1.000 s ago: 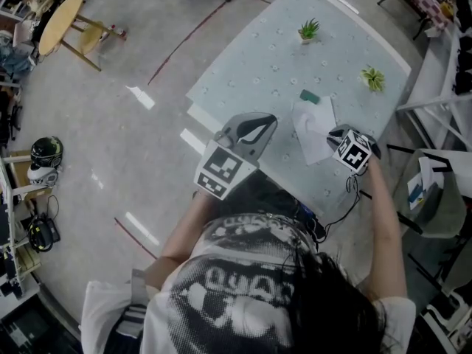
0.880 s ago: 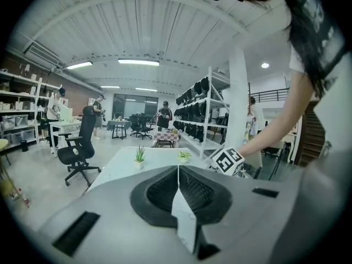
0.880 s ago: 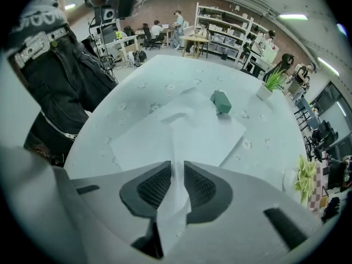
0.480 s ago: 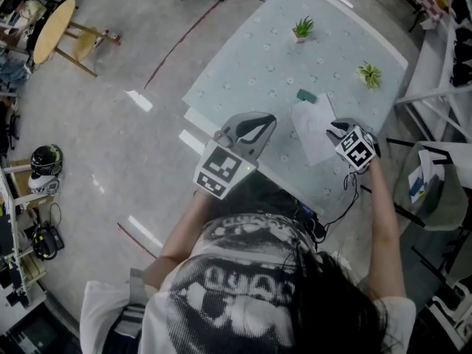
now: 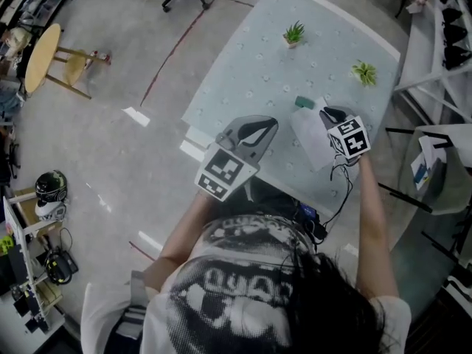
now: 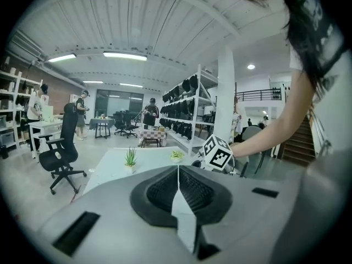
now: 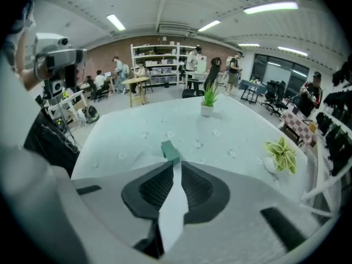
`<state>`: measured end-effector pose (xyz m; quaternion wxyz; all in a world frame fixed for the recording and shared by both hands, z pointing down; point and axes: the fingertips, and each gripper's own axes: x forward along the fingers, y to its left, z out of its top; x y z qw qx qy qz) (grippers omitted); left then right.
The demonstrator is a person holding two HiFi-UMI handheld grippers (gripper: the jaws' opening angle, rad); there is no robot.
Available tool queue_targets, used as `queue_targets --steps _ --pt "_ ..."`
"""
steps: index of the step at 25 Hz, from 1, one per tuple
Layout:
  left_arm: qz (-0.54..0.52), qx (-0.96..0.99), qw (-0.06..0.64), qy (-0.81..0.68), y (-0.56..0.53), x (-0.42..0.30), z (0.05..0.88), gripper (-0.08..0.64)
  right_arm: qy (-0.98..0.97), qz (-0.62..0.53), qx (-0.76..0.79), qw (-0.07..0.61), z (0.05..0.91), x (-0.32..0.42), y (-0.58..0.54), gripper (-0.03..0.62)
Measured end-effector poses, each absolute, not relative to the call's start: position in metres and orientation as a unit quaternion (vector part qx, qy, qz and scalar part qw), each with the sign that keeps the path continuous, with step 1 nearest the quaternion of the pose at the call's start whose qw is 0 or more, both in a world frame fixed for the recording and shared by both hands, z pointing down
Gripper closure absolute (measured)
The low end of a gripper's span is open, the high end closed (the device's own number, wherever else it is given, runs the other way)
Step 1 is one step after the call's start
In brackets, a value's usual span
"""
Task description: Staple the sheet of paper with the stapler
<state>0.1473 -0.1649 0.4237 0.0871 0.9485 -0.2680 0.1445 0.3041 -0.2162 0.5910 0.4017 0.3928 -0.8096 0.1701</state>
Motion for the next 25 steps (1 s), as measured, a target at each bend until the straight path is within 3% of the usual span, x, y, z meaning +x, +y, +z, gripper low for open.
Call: queue_targets --steps 8,25 --pt "0.149 0.958 0.083 -0.23 -0.195 0.135 0.424 0.555 -0.773 0.251 0.466 0.349 0.596 0.29 -0.247 0.592" --pt "0.148 0.967 0.099 -0.184 -0.237 0.113 0.439 0.555 -0.692 0.345 0.446 0.452 0.627 0.29 -0.25 0.592"
